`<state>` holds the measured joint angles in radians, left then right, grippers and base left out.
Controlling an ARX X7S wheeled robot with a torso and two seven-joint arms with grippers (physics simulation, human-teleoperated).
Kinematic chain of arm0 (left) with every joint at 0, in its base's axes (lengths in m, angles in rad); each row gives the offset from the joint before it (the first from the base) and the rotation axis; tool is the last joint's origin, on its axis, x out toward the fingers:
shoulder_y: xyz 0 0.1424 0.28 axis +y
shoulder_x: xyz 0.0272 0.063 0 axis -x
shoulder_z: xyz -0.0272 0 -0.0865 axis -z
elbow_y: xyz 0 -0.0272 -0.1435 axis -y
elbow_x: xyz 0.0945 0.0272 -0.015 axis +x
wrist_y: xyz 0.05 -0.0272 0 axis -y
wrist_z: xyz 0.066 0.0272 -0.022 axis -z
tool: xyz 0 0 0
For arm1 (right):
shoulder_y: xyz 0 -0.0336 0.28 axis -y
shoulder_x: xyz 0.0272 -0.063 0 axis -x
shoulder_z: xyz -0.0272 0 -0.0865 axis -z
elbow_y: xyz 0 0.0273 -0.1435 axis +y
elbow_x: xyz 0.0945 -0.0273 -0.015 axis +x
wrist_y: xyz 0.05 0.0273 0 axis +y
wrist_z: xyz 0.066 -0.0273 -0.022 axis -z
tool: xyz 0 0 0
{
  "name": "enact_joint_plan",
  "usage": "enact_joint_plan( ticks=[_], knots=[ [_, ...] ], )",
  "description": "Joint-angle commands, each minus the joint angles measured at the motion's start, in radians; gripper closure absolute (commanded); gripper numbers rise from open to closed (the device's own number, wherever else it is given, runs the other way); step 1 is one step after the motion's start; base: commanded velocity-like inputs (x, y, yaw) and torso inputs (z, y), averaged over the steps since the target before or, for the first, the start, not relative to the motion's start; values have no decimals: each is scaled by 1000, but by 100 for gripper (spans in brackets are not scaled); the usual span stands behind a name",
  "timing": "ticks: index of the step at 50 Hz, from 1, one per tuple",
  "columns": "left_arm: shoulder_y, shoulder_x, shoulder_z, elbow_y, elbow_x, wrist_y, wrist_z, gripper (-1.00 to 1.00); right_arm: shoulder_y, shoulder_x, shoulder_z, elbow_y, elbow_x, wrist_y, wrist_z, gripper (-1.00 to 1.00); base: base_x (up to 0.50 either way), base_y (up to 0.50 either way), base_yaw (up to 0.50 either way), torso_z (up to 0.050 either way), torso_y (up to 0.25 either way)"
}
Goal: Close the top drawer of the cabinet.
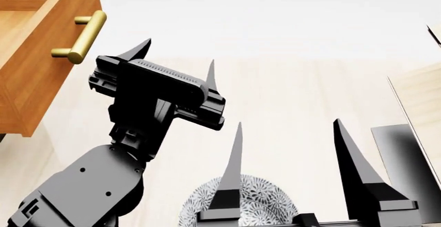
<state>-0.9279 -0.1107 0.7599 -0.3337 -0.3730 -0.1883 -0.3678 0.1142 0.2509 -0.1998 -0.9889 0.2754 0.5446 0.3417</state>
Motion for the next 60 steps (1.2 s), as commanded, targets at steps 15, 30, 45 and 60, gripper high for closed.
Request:
enact_joint_plan(
  ticks=[15,30,45,60],
  knots=[
    [28,-68,-22,2,-26,10,-34,-100,9,20,-29,5,9,-2,24,-100,0,0,0,0,0],
    [20,-111,-48,-11,-34,8,-43,-100,13,30,-39,3,15,-1,37,-100,0,0,0,0,0],
    [6,-151,-62,-13,-32,-1,-50,-100,14,45,-53,6,23,-10,53,-100,0,0,0,0,0],
    [11,-188,-65,0,-29,-15,-54,-100,20,55,-50,4,39,-9,67,-100,0,0,0,0,0]
  ],
)
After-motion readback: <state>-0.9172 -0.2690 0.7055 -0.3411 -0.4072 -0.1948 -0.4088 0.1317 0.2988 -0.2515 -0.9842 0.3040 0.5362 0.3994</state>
